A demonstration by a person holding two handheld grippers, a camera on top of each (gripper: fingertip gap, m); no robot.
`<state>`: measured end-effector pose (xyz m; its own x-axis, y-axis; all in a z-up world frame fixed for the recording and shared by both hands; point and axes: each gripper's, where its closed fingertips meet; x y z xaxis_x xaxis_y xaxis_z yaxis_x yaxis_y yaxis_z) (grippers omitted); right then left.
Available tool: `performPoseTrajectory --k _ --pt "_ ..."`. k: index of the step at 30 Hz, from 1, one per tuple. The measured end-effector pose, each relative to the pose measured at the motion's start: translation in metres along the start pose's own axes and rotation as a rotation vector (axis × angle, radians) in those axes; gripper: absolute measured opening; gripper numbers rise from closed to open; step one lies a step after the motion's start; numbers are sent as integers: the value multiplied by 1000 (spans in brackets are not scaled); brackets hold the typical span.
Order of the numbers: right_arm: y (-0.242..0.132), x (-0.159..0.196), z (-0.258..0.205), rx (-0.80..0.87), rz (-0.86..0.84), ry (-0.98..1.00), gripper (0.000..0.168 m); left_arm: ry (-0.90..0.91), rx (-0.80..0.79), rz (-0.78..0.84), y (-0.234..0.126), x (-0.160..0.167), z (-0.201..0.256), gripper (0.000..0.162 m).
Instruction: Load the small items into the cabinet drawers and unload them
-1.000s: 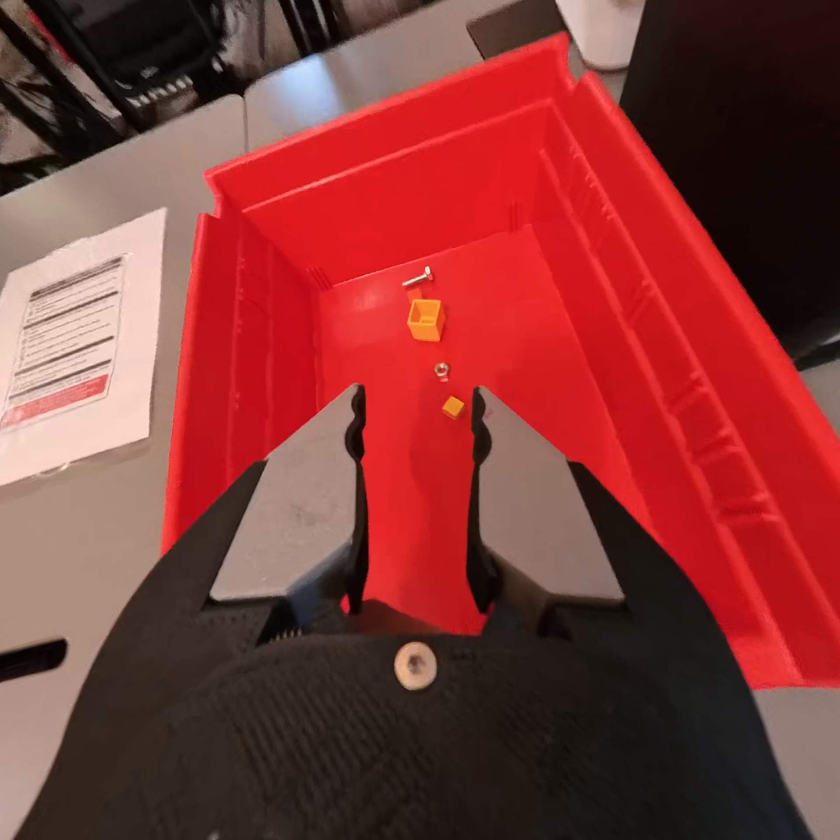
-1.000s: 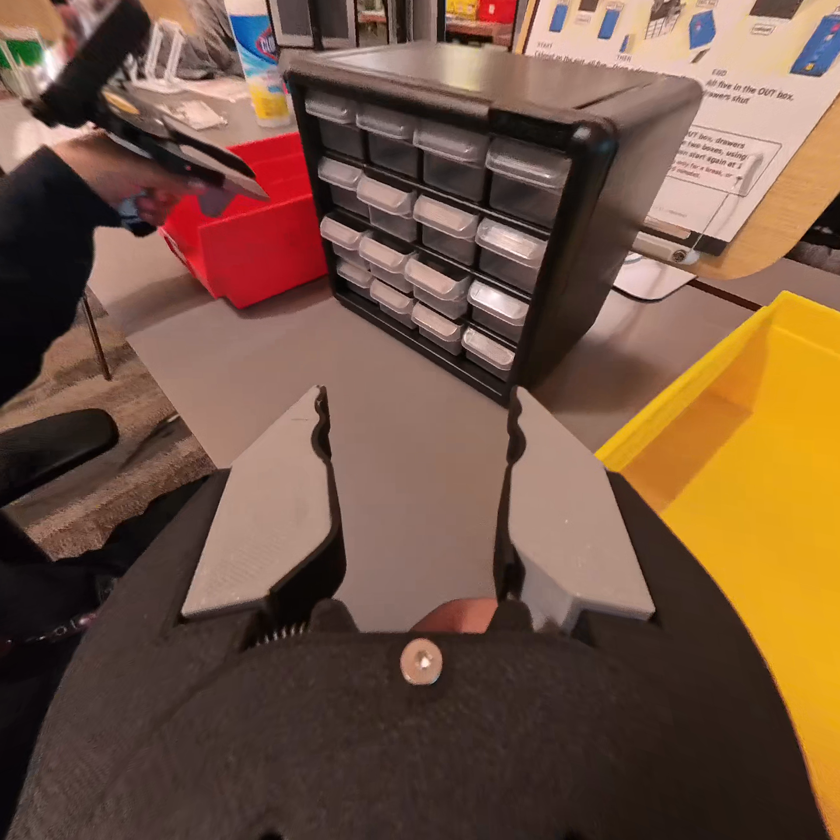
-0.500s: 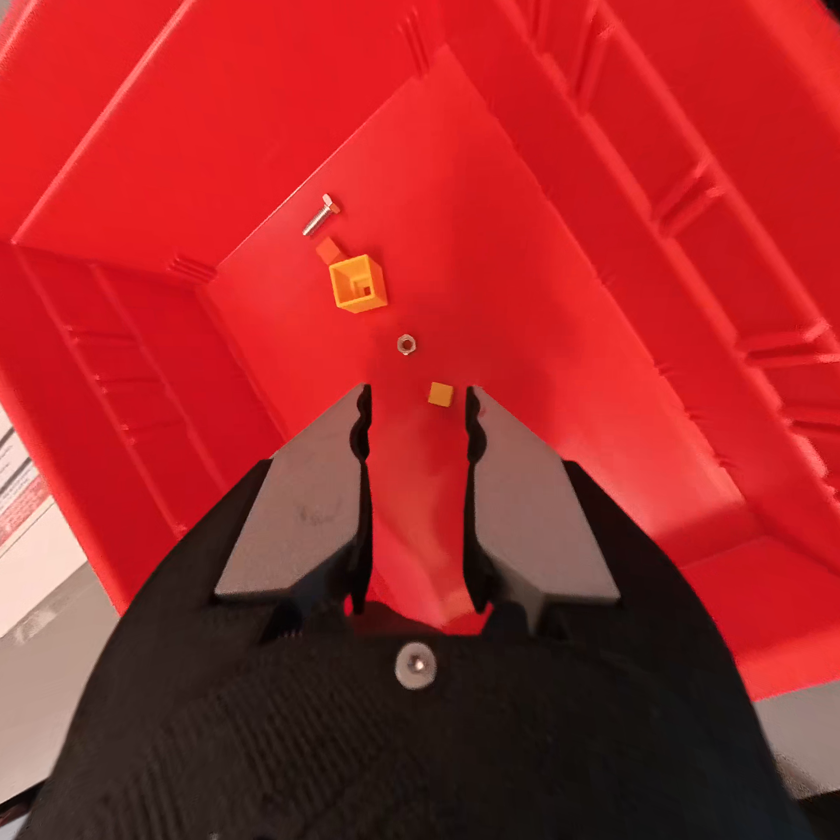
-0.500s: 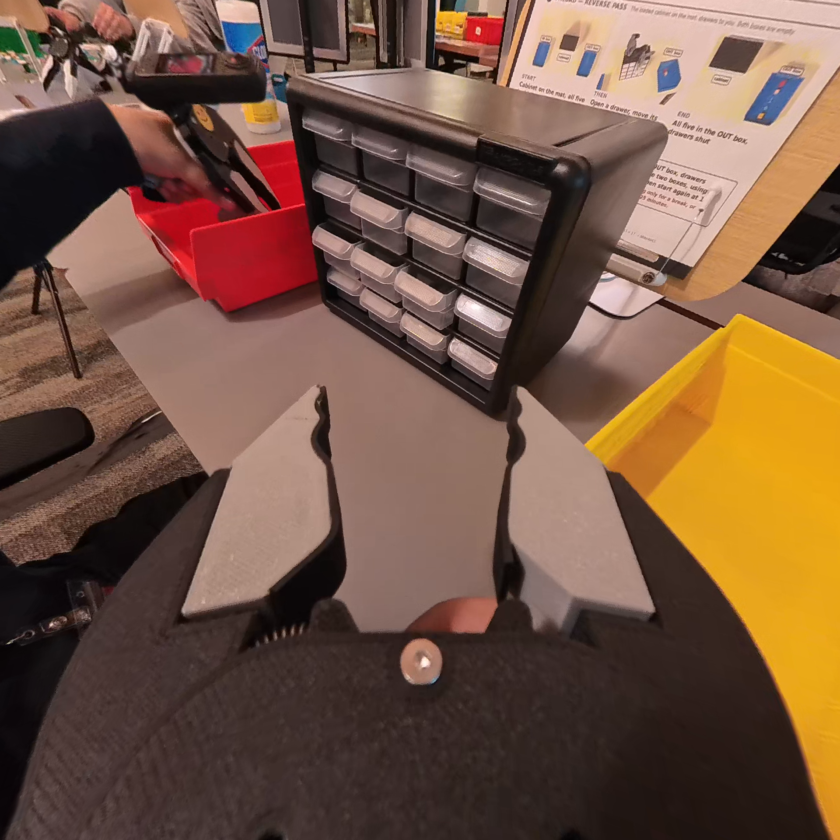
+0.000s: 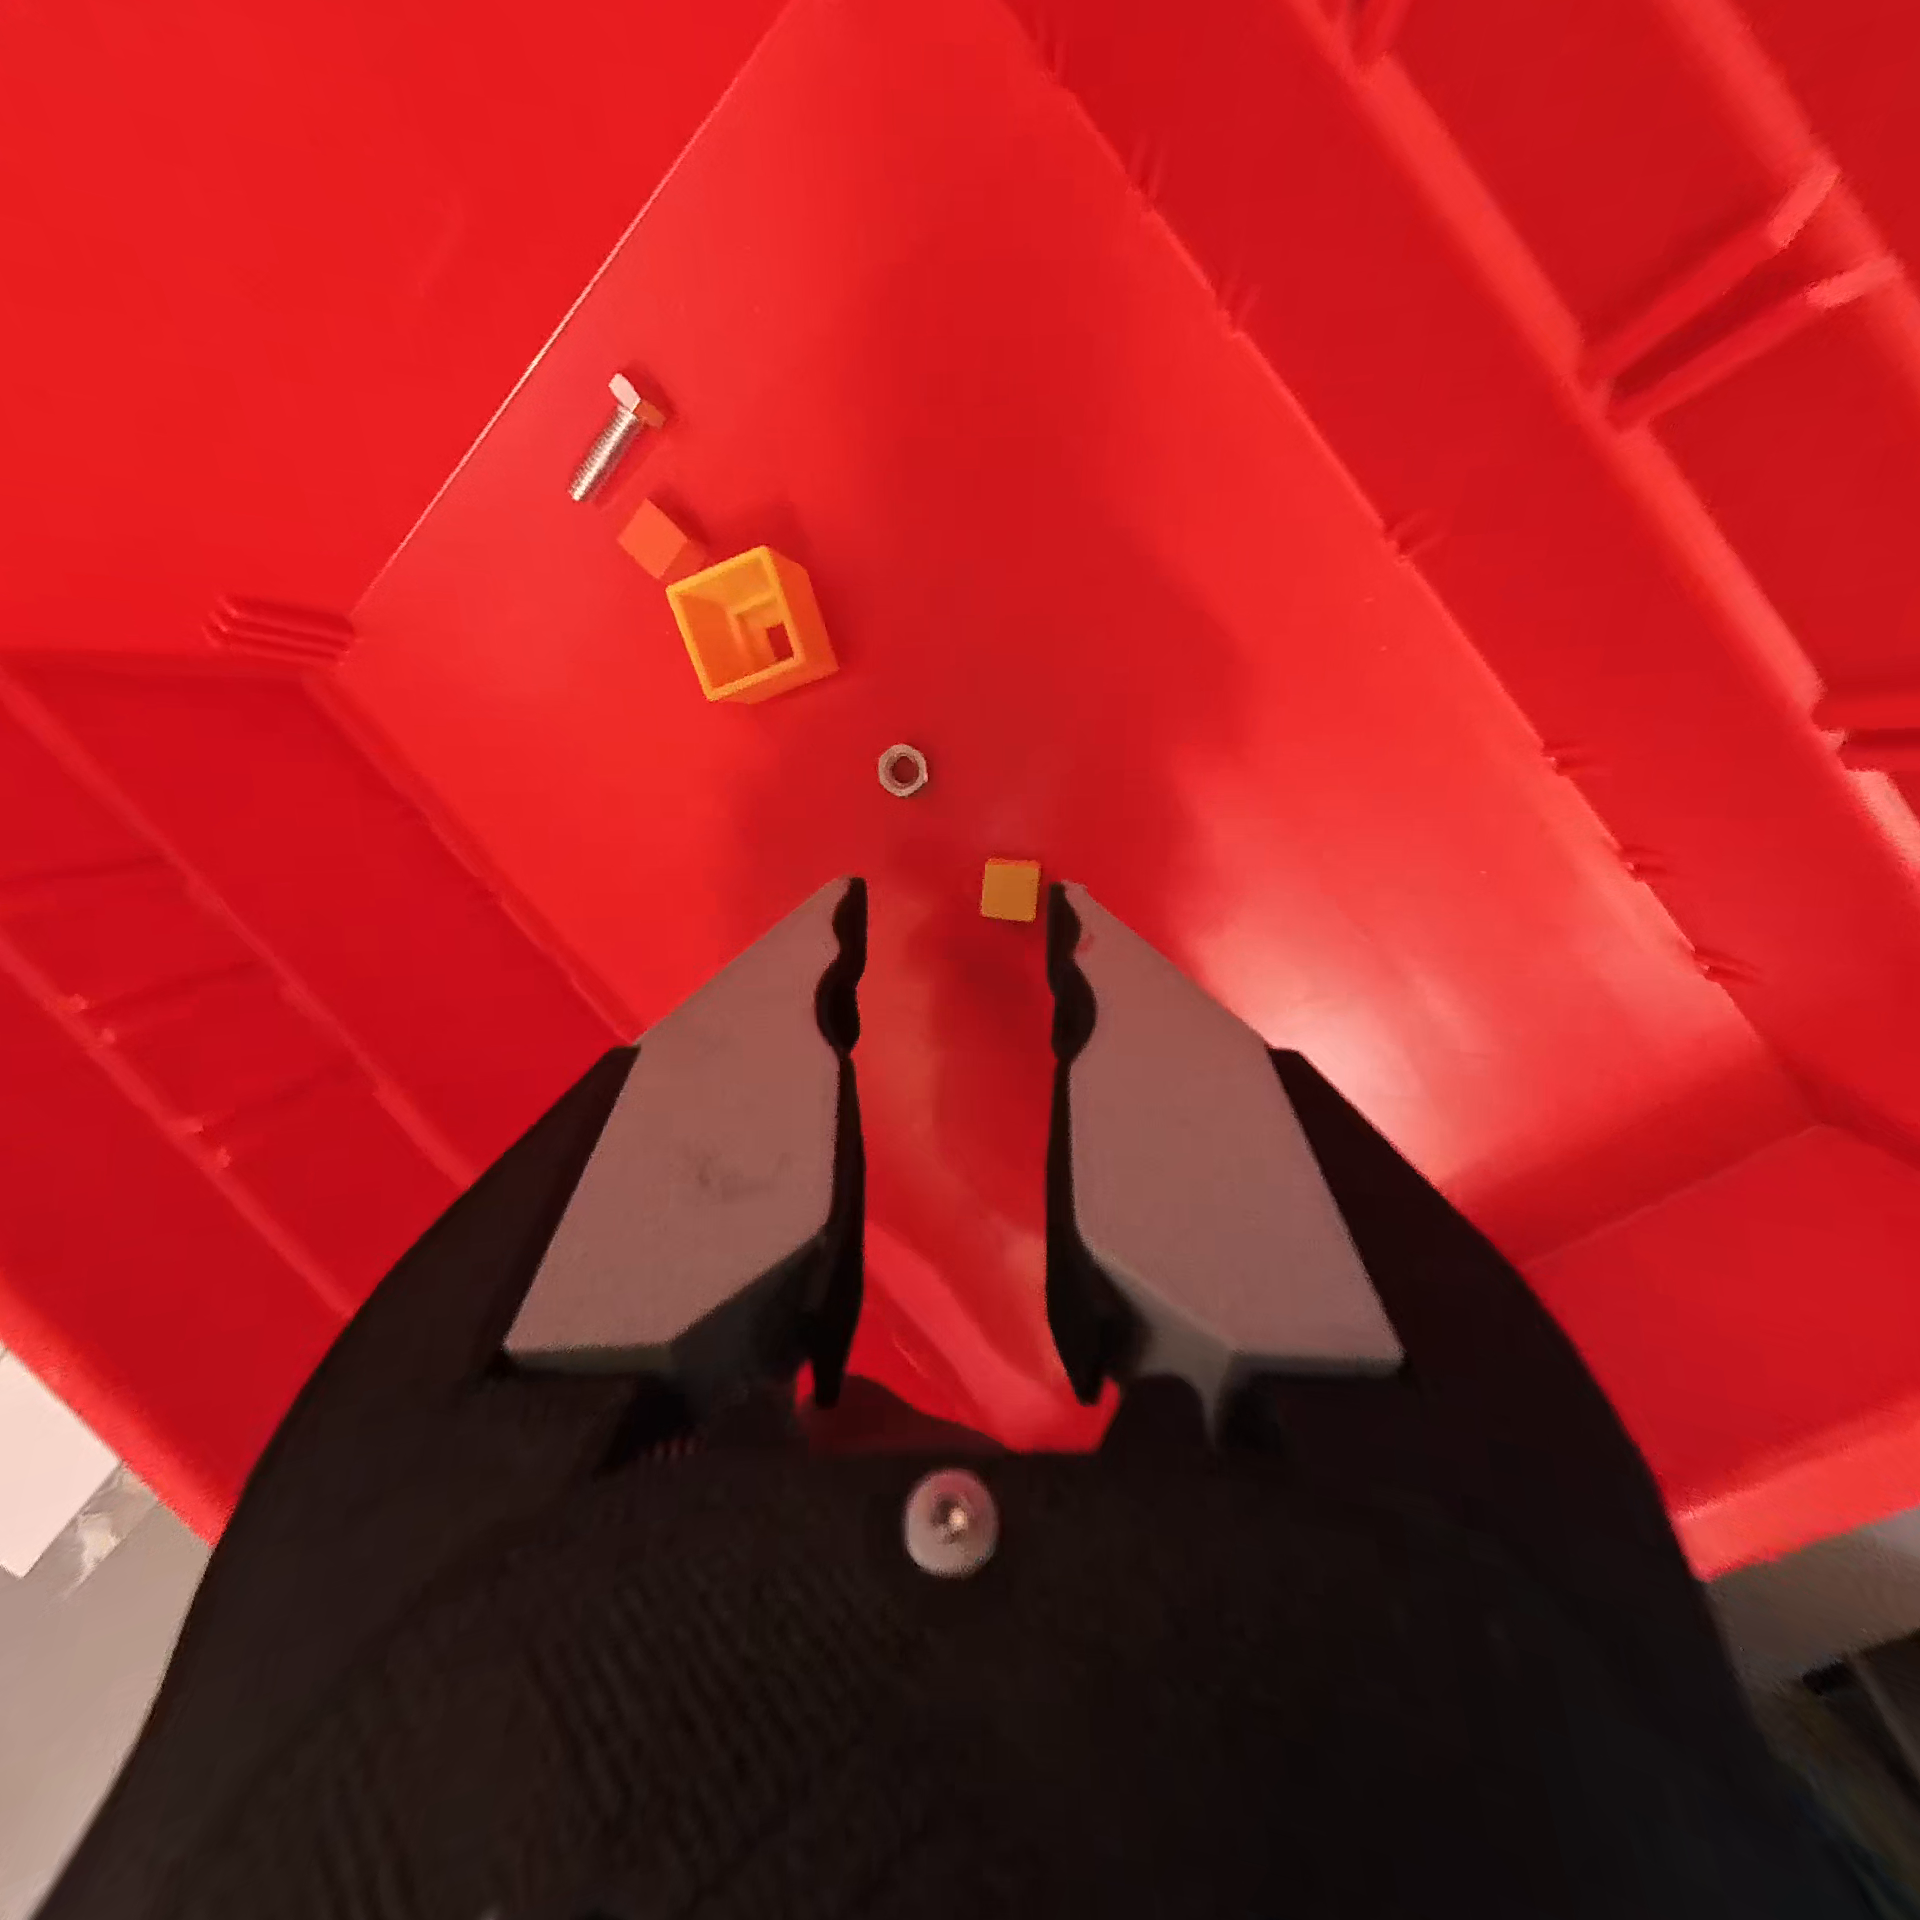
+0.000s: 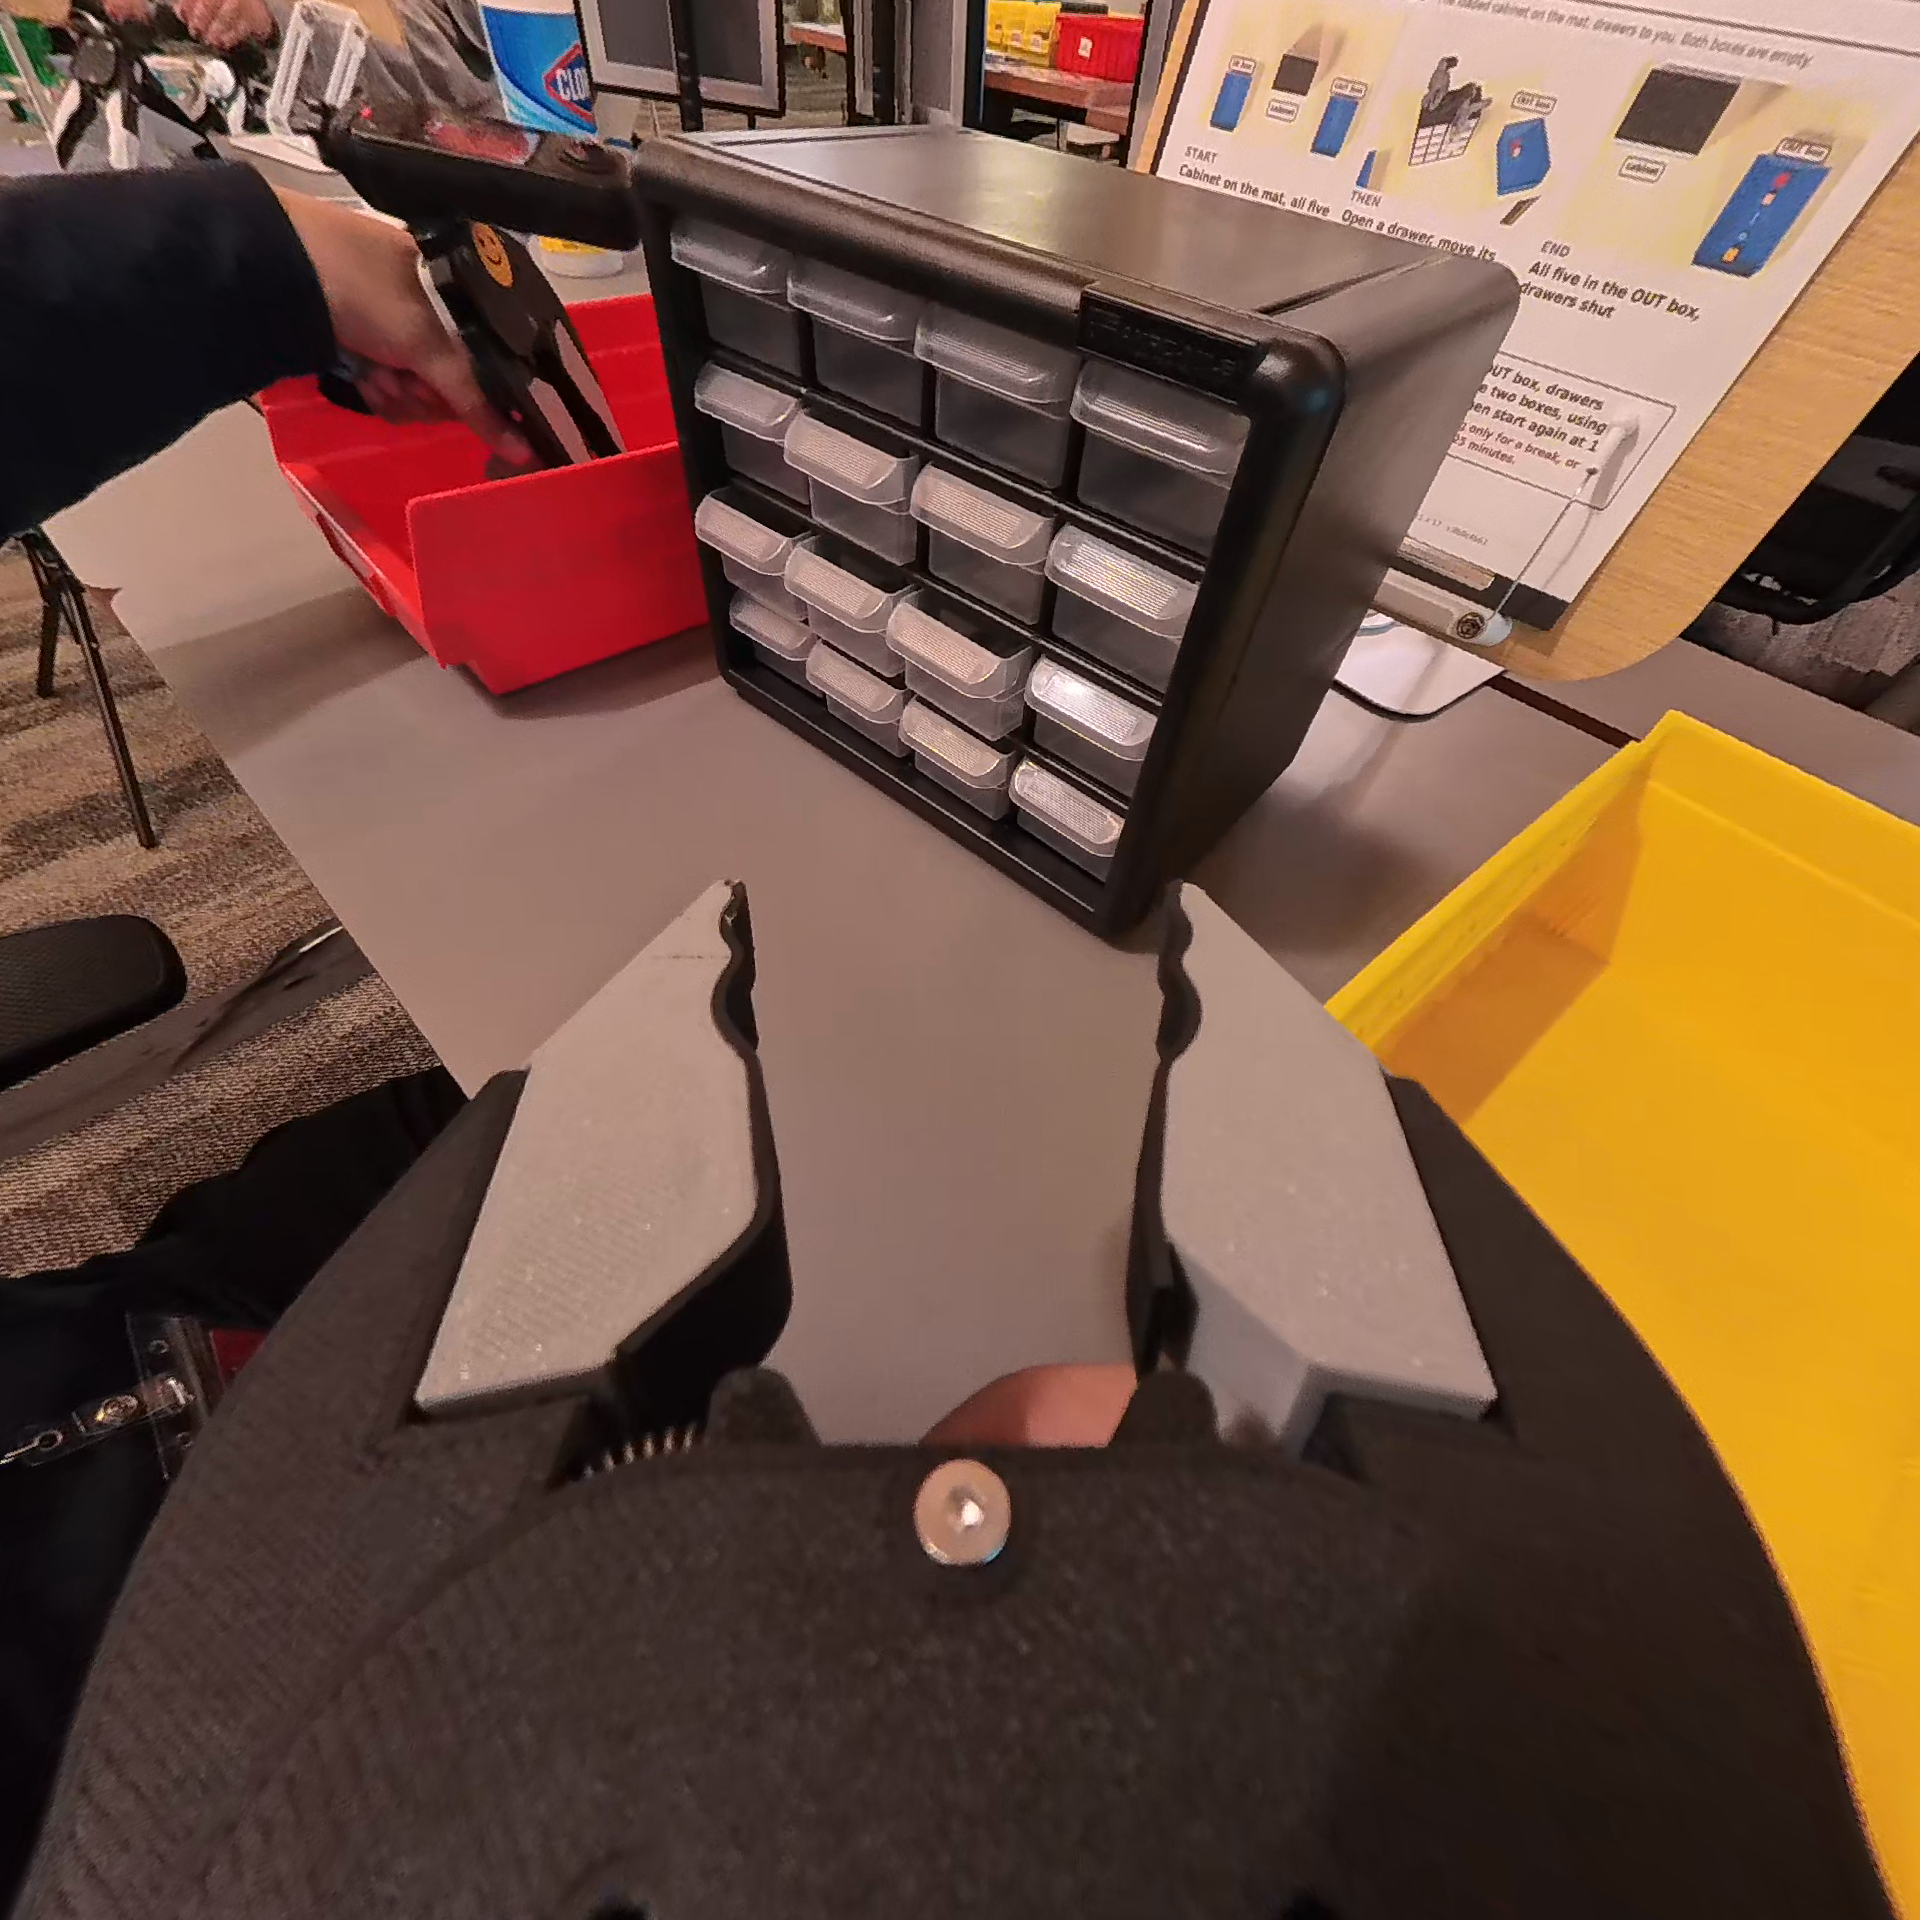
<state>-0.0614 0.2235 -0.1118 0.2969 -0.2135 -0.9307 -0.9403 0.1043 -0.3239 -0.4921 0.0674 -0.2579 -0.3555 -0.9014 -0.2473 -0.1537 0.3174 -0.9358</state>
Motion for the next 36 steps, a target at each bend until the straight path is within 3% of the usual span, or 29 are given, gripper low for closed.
performPoseTrajectory --k 16,21,25,29,36 --pt "4 5 -4 -1 -25 -30 75 31 55 -34 6 4 11 11" --pt "3 3 -4 -10 -16 3 75 74 -97 14 -21 -10 7 9" --pt "4 3 -6 -56 -21 70 71 129 -336 249 -91 -58 24 9" --pt "4 2 -16 -105 -19 89 68 201 -479 599 -166 -114 90 8" --pt "1 0 -34 -150 -12 56 74 417 -616 998 -230 -175 205 9"
Point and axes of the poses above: each gripper's, where its closed fingertips meet, y out along the fingers, x out of its underside, z = x × y across the jaws, and after that the axes turned 15 degrees about y, right-handed
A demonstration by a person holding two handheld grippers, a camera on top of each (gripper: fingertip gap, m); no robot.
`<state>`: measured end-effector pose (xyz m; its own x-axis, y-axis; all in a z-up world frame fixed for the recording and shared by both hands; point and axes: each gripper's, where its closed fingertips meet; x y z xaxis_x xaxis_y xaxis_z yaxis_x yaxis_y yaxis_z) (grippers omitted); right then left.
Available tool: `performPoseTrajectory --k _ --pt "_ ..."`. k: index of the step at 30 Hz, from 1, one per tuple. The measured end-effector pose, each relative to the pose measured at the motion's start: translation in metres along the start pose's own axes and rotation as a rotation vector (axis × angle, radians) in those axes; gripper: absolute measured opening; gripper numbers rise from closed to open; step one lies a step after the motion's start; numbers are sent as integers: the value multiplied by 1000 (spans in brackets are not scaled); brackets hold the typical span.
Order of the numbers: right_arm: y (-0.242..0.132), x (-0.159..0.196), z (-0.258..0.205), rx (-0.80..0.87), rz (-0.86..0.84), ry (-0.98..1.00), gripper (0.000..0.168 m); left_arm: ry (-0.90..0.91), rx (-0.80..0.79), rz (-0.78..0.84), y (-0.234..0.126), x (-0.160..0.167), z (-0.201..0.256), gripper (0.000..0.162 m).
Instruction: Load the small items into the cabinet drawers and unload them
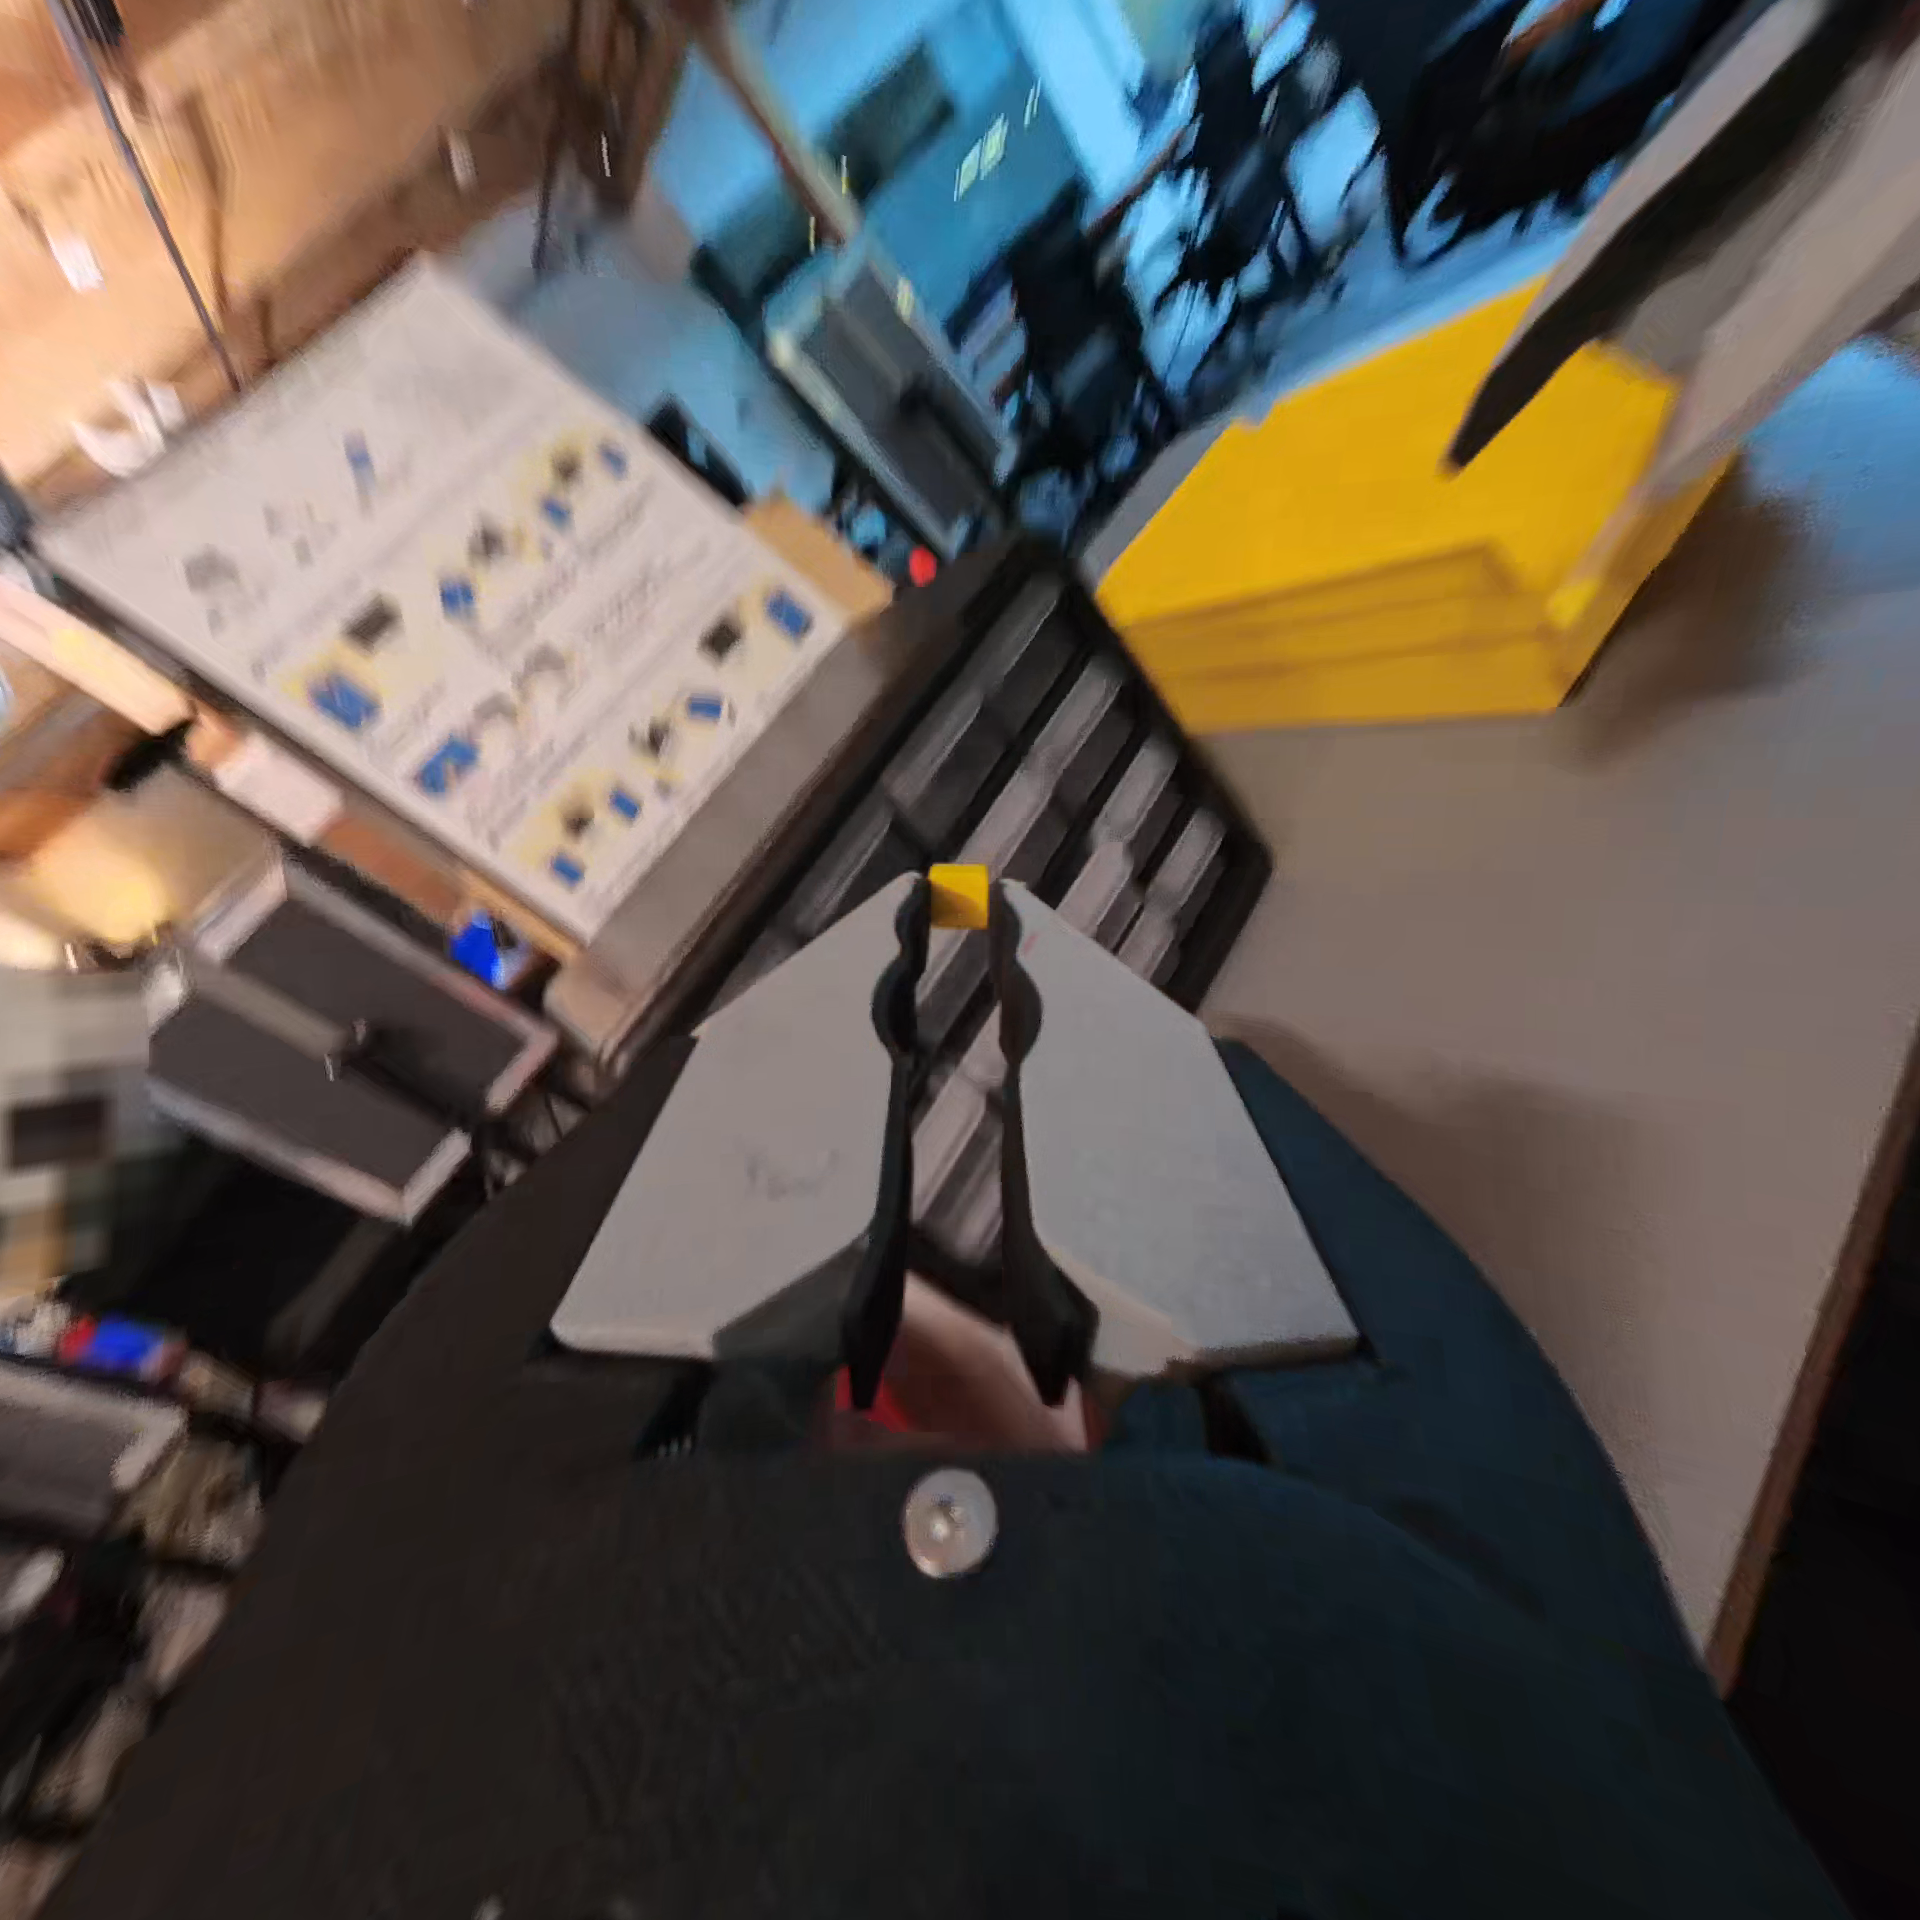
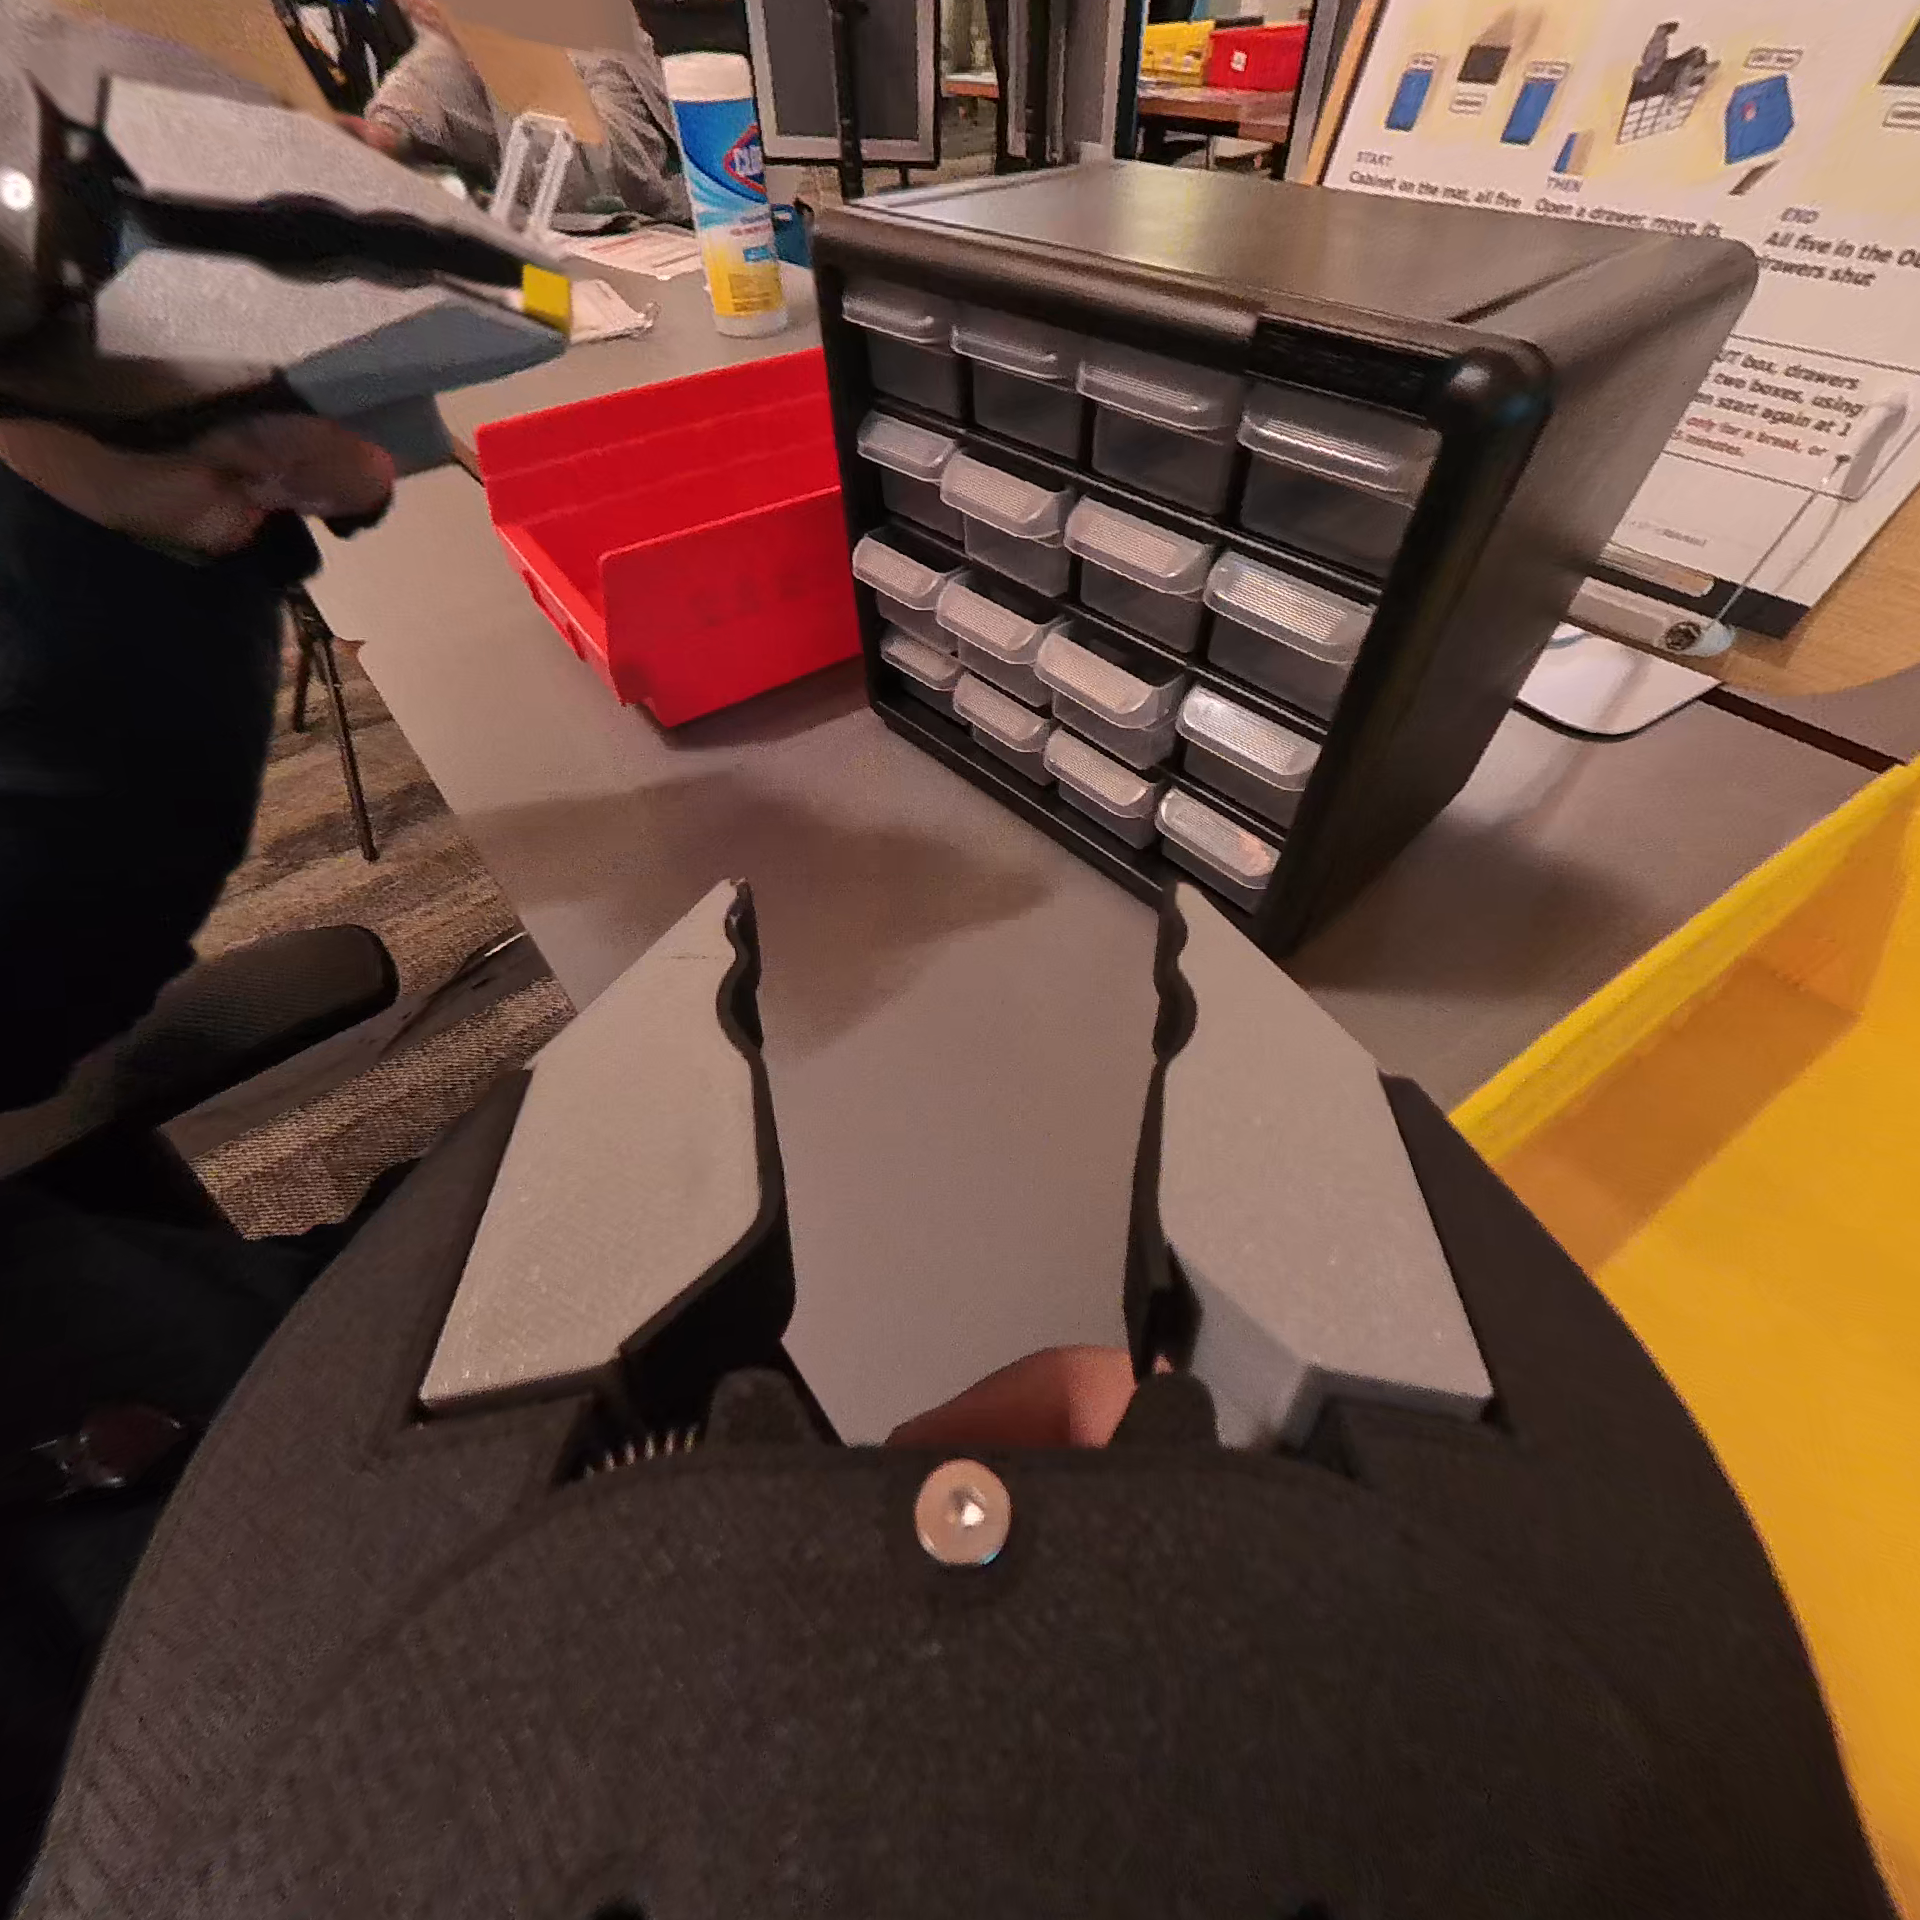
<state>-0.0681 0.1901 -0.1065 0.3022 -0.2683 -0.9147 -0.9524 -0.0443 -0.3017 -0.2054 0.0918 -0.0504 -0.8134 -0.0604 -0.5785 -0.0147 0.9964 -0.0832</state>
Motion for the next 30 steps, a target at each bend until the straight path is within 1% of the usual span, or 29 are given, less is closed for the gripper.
performPoseTrajectory --k 4,8,11,16,20,23,30 --pt "-4 -7 -17 -66 36 -10 64 109 -30 246 -6 -51 25 8" --pt "-9 -15 -29 -125 90 -6 59 290 -99 367 -20 -78 37 8" --pt "-9 -15 -37 -150 85 2 60 340 -98 431 -28 -83 46 8" --pt "-4 -14 -58 -186 83 -31 59 298 -72 474 -25 -83 52 8" --pt "-2 -16 -74 -215 108 -59 54 290 -45 518 -23 -87 63 8" --pt "-4 -17 -87 -279 123 -41 50 271 -6 549 -21 -90 71 8" --pt "-9 -13 -107 -447 85 69 50 219 52 659 -33 -107 81 9"
Point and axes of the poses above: each gripper's, where its closed fingertips meet, y out along the fingers, x out of its underside, z = x × y across the jaws, and after that the axes turned 15 degrees about y, right-handed
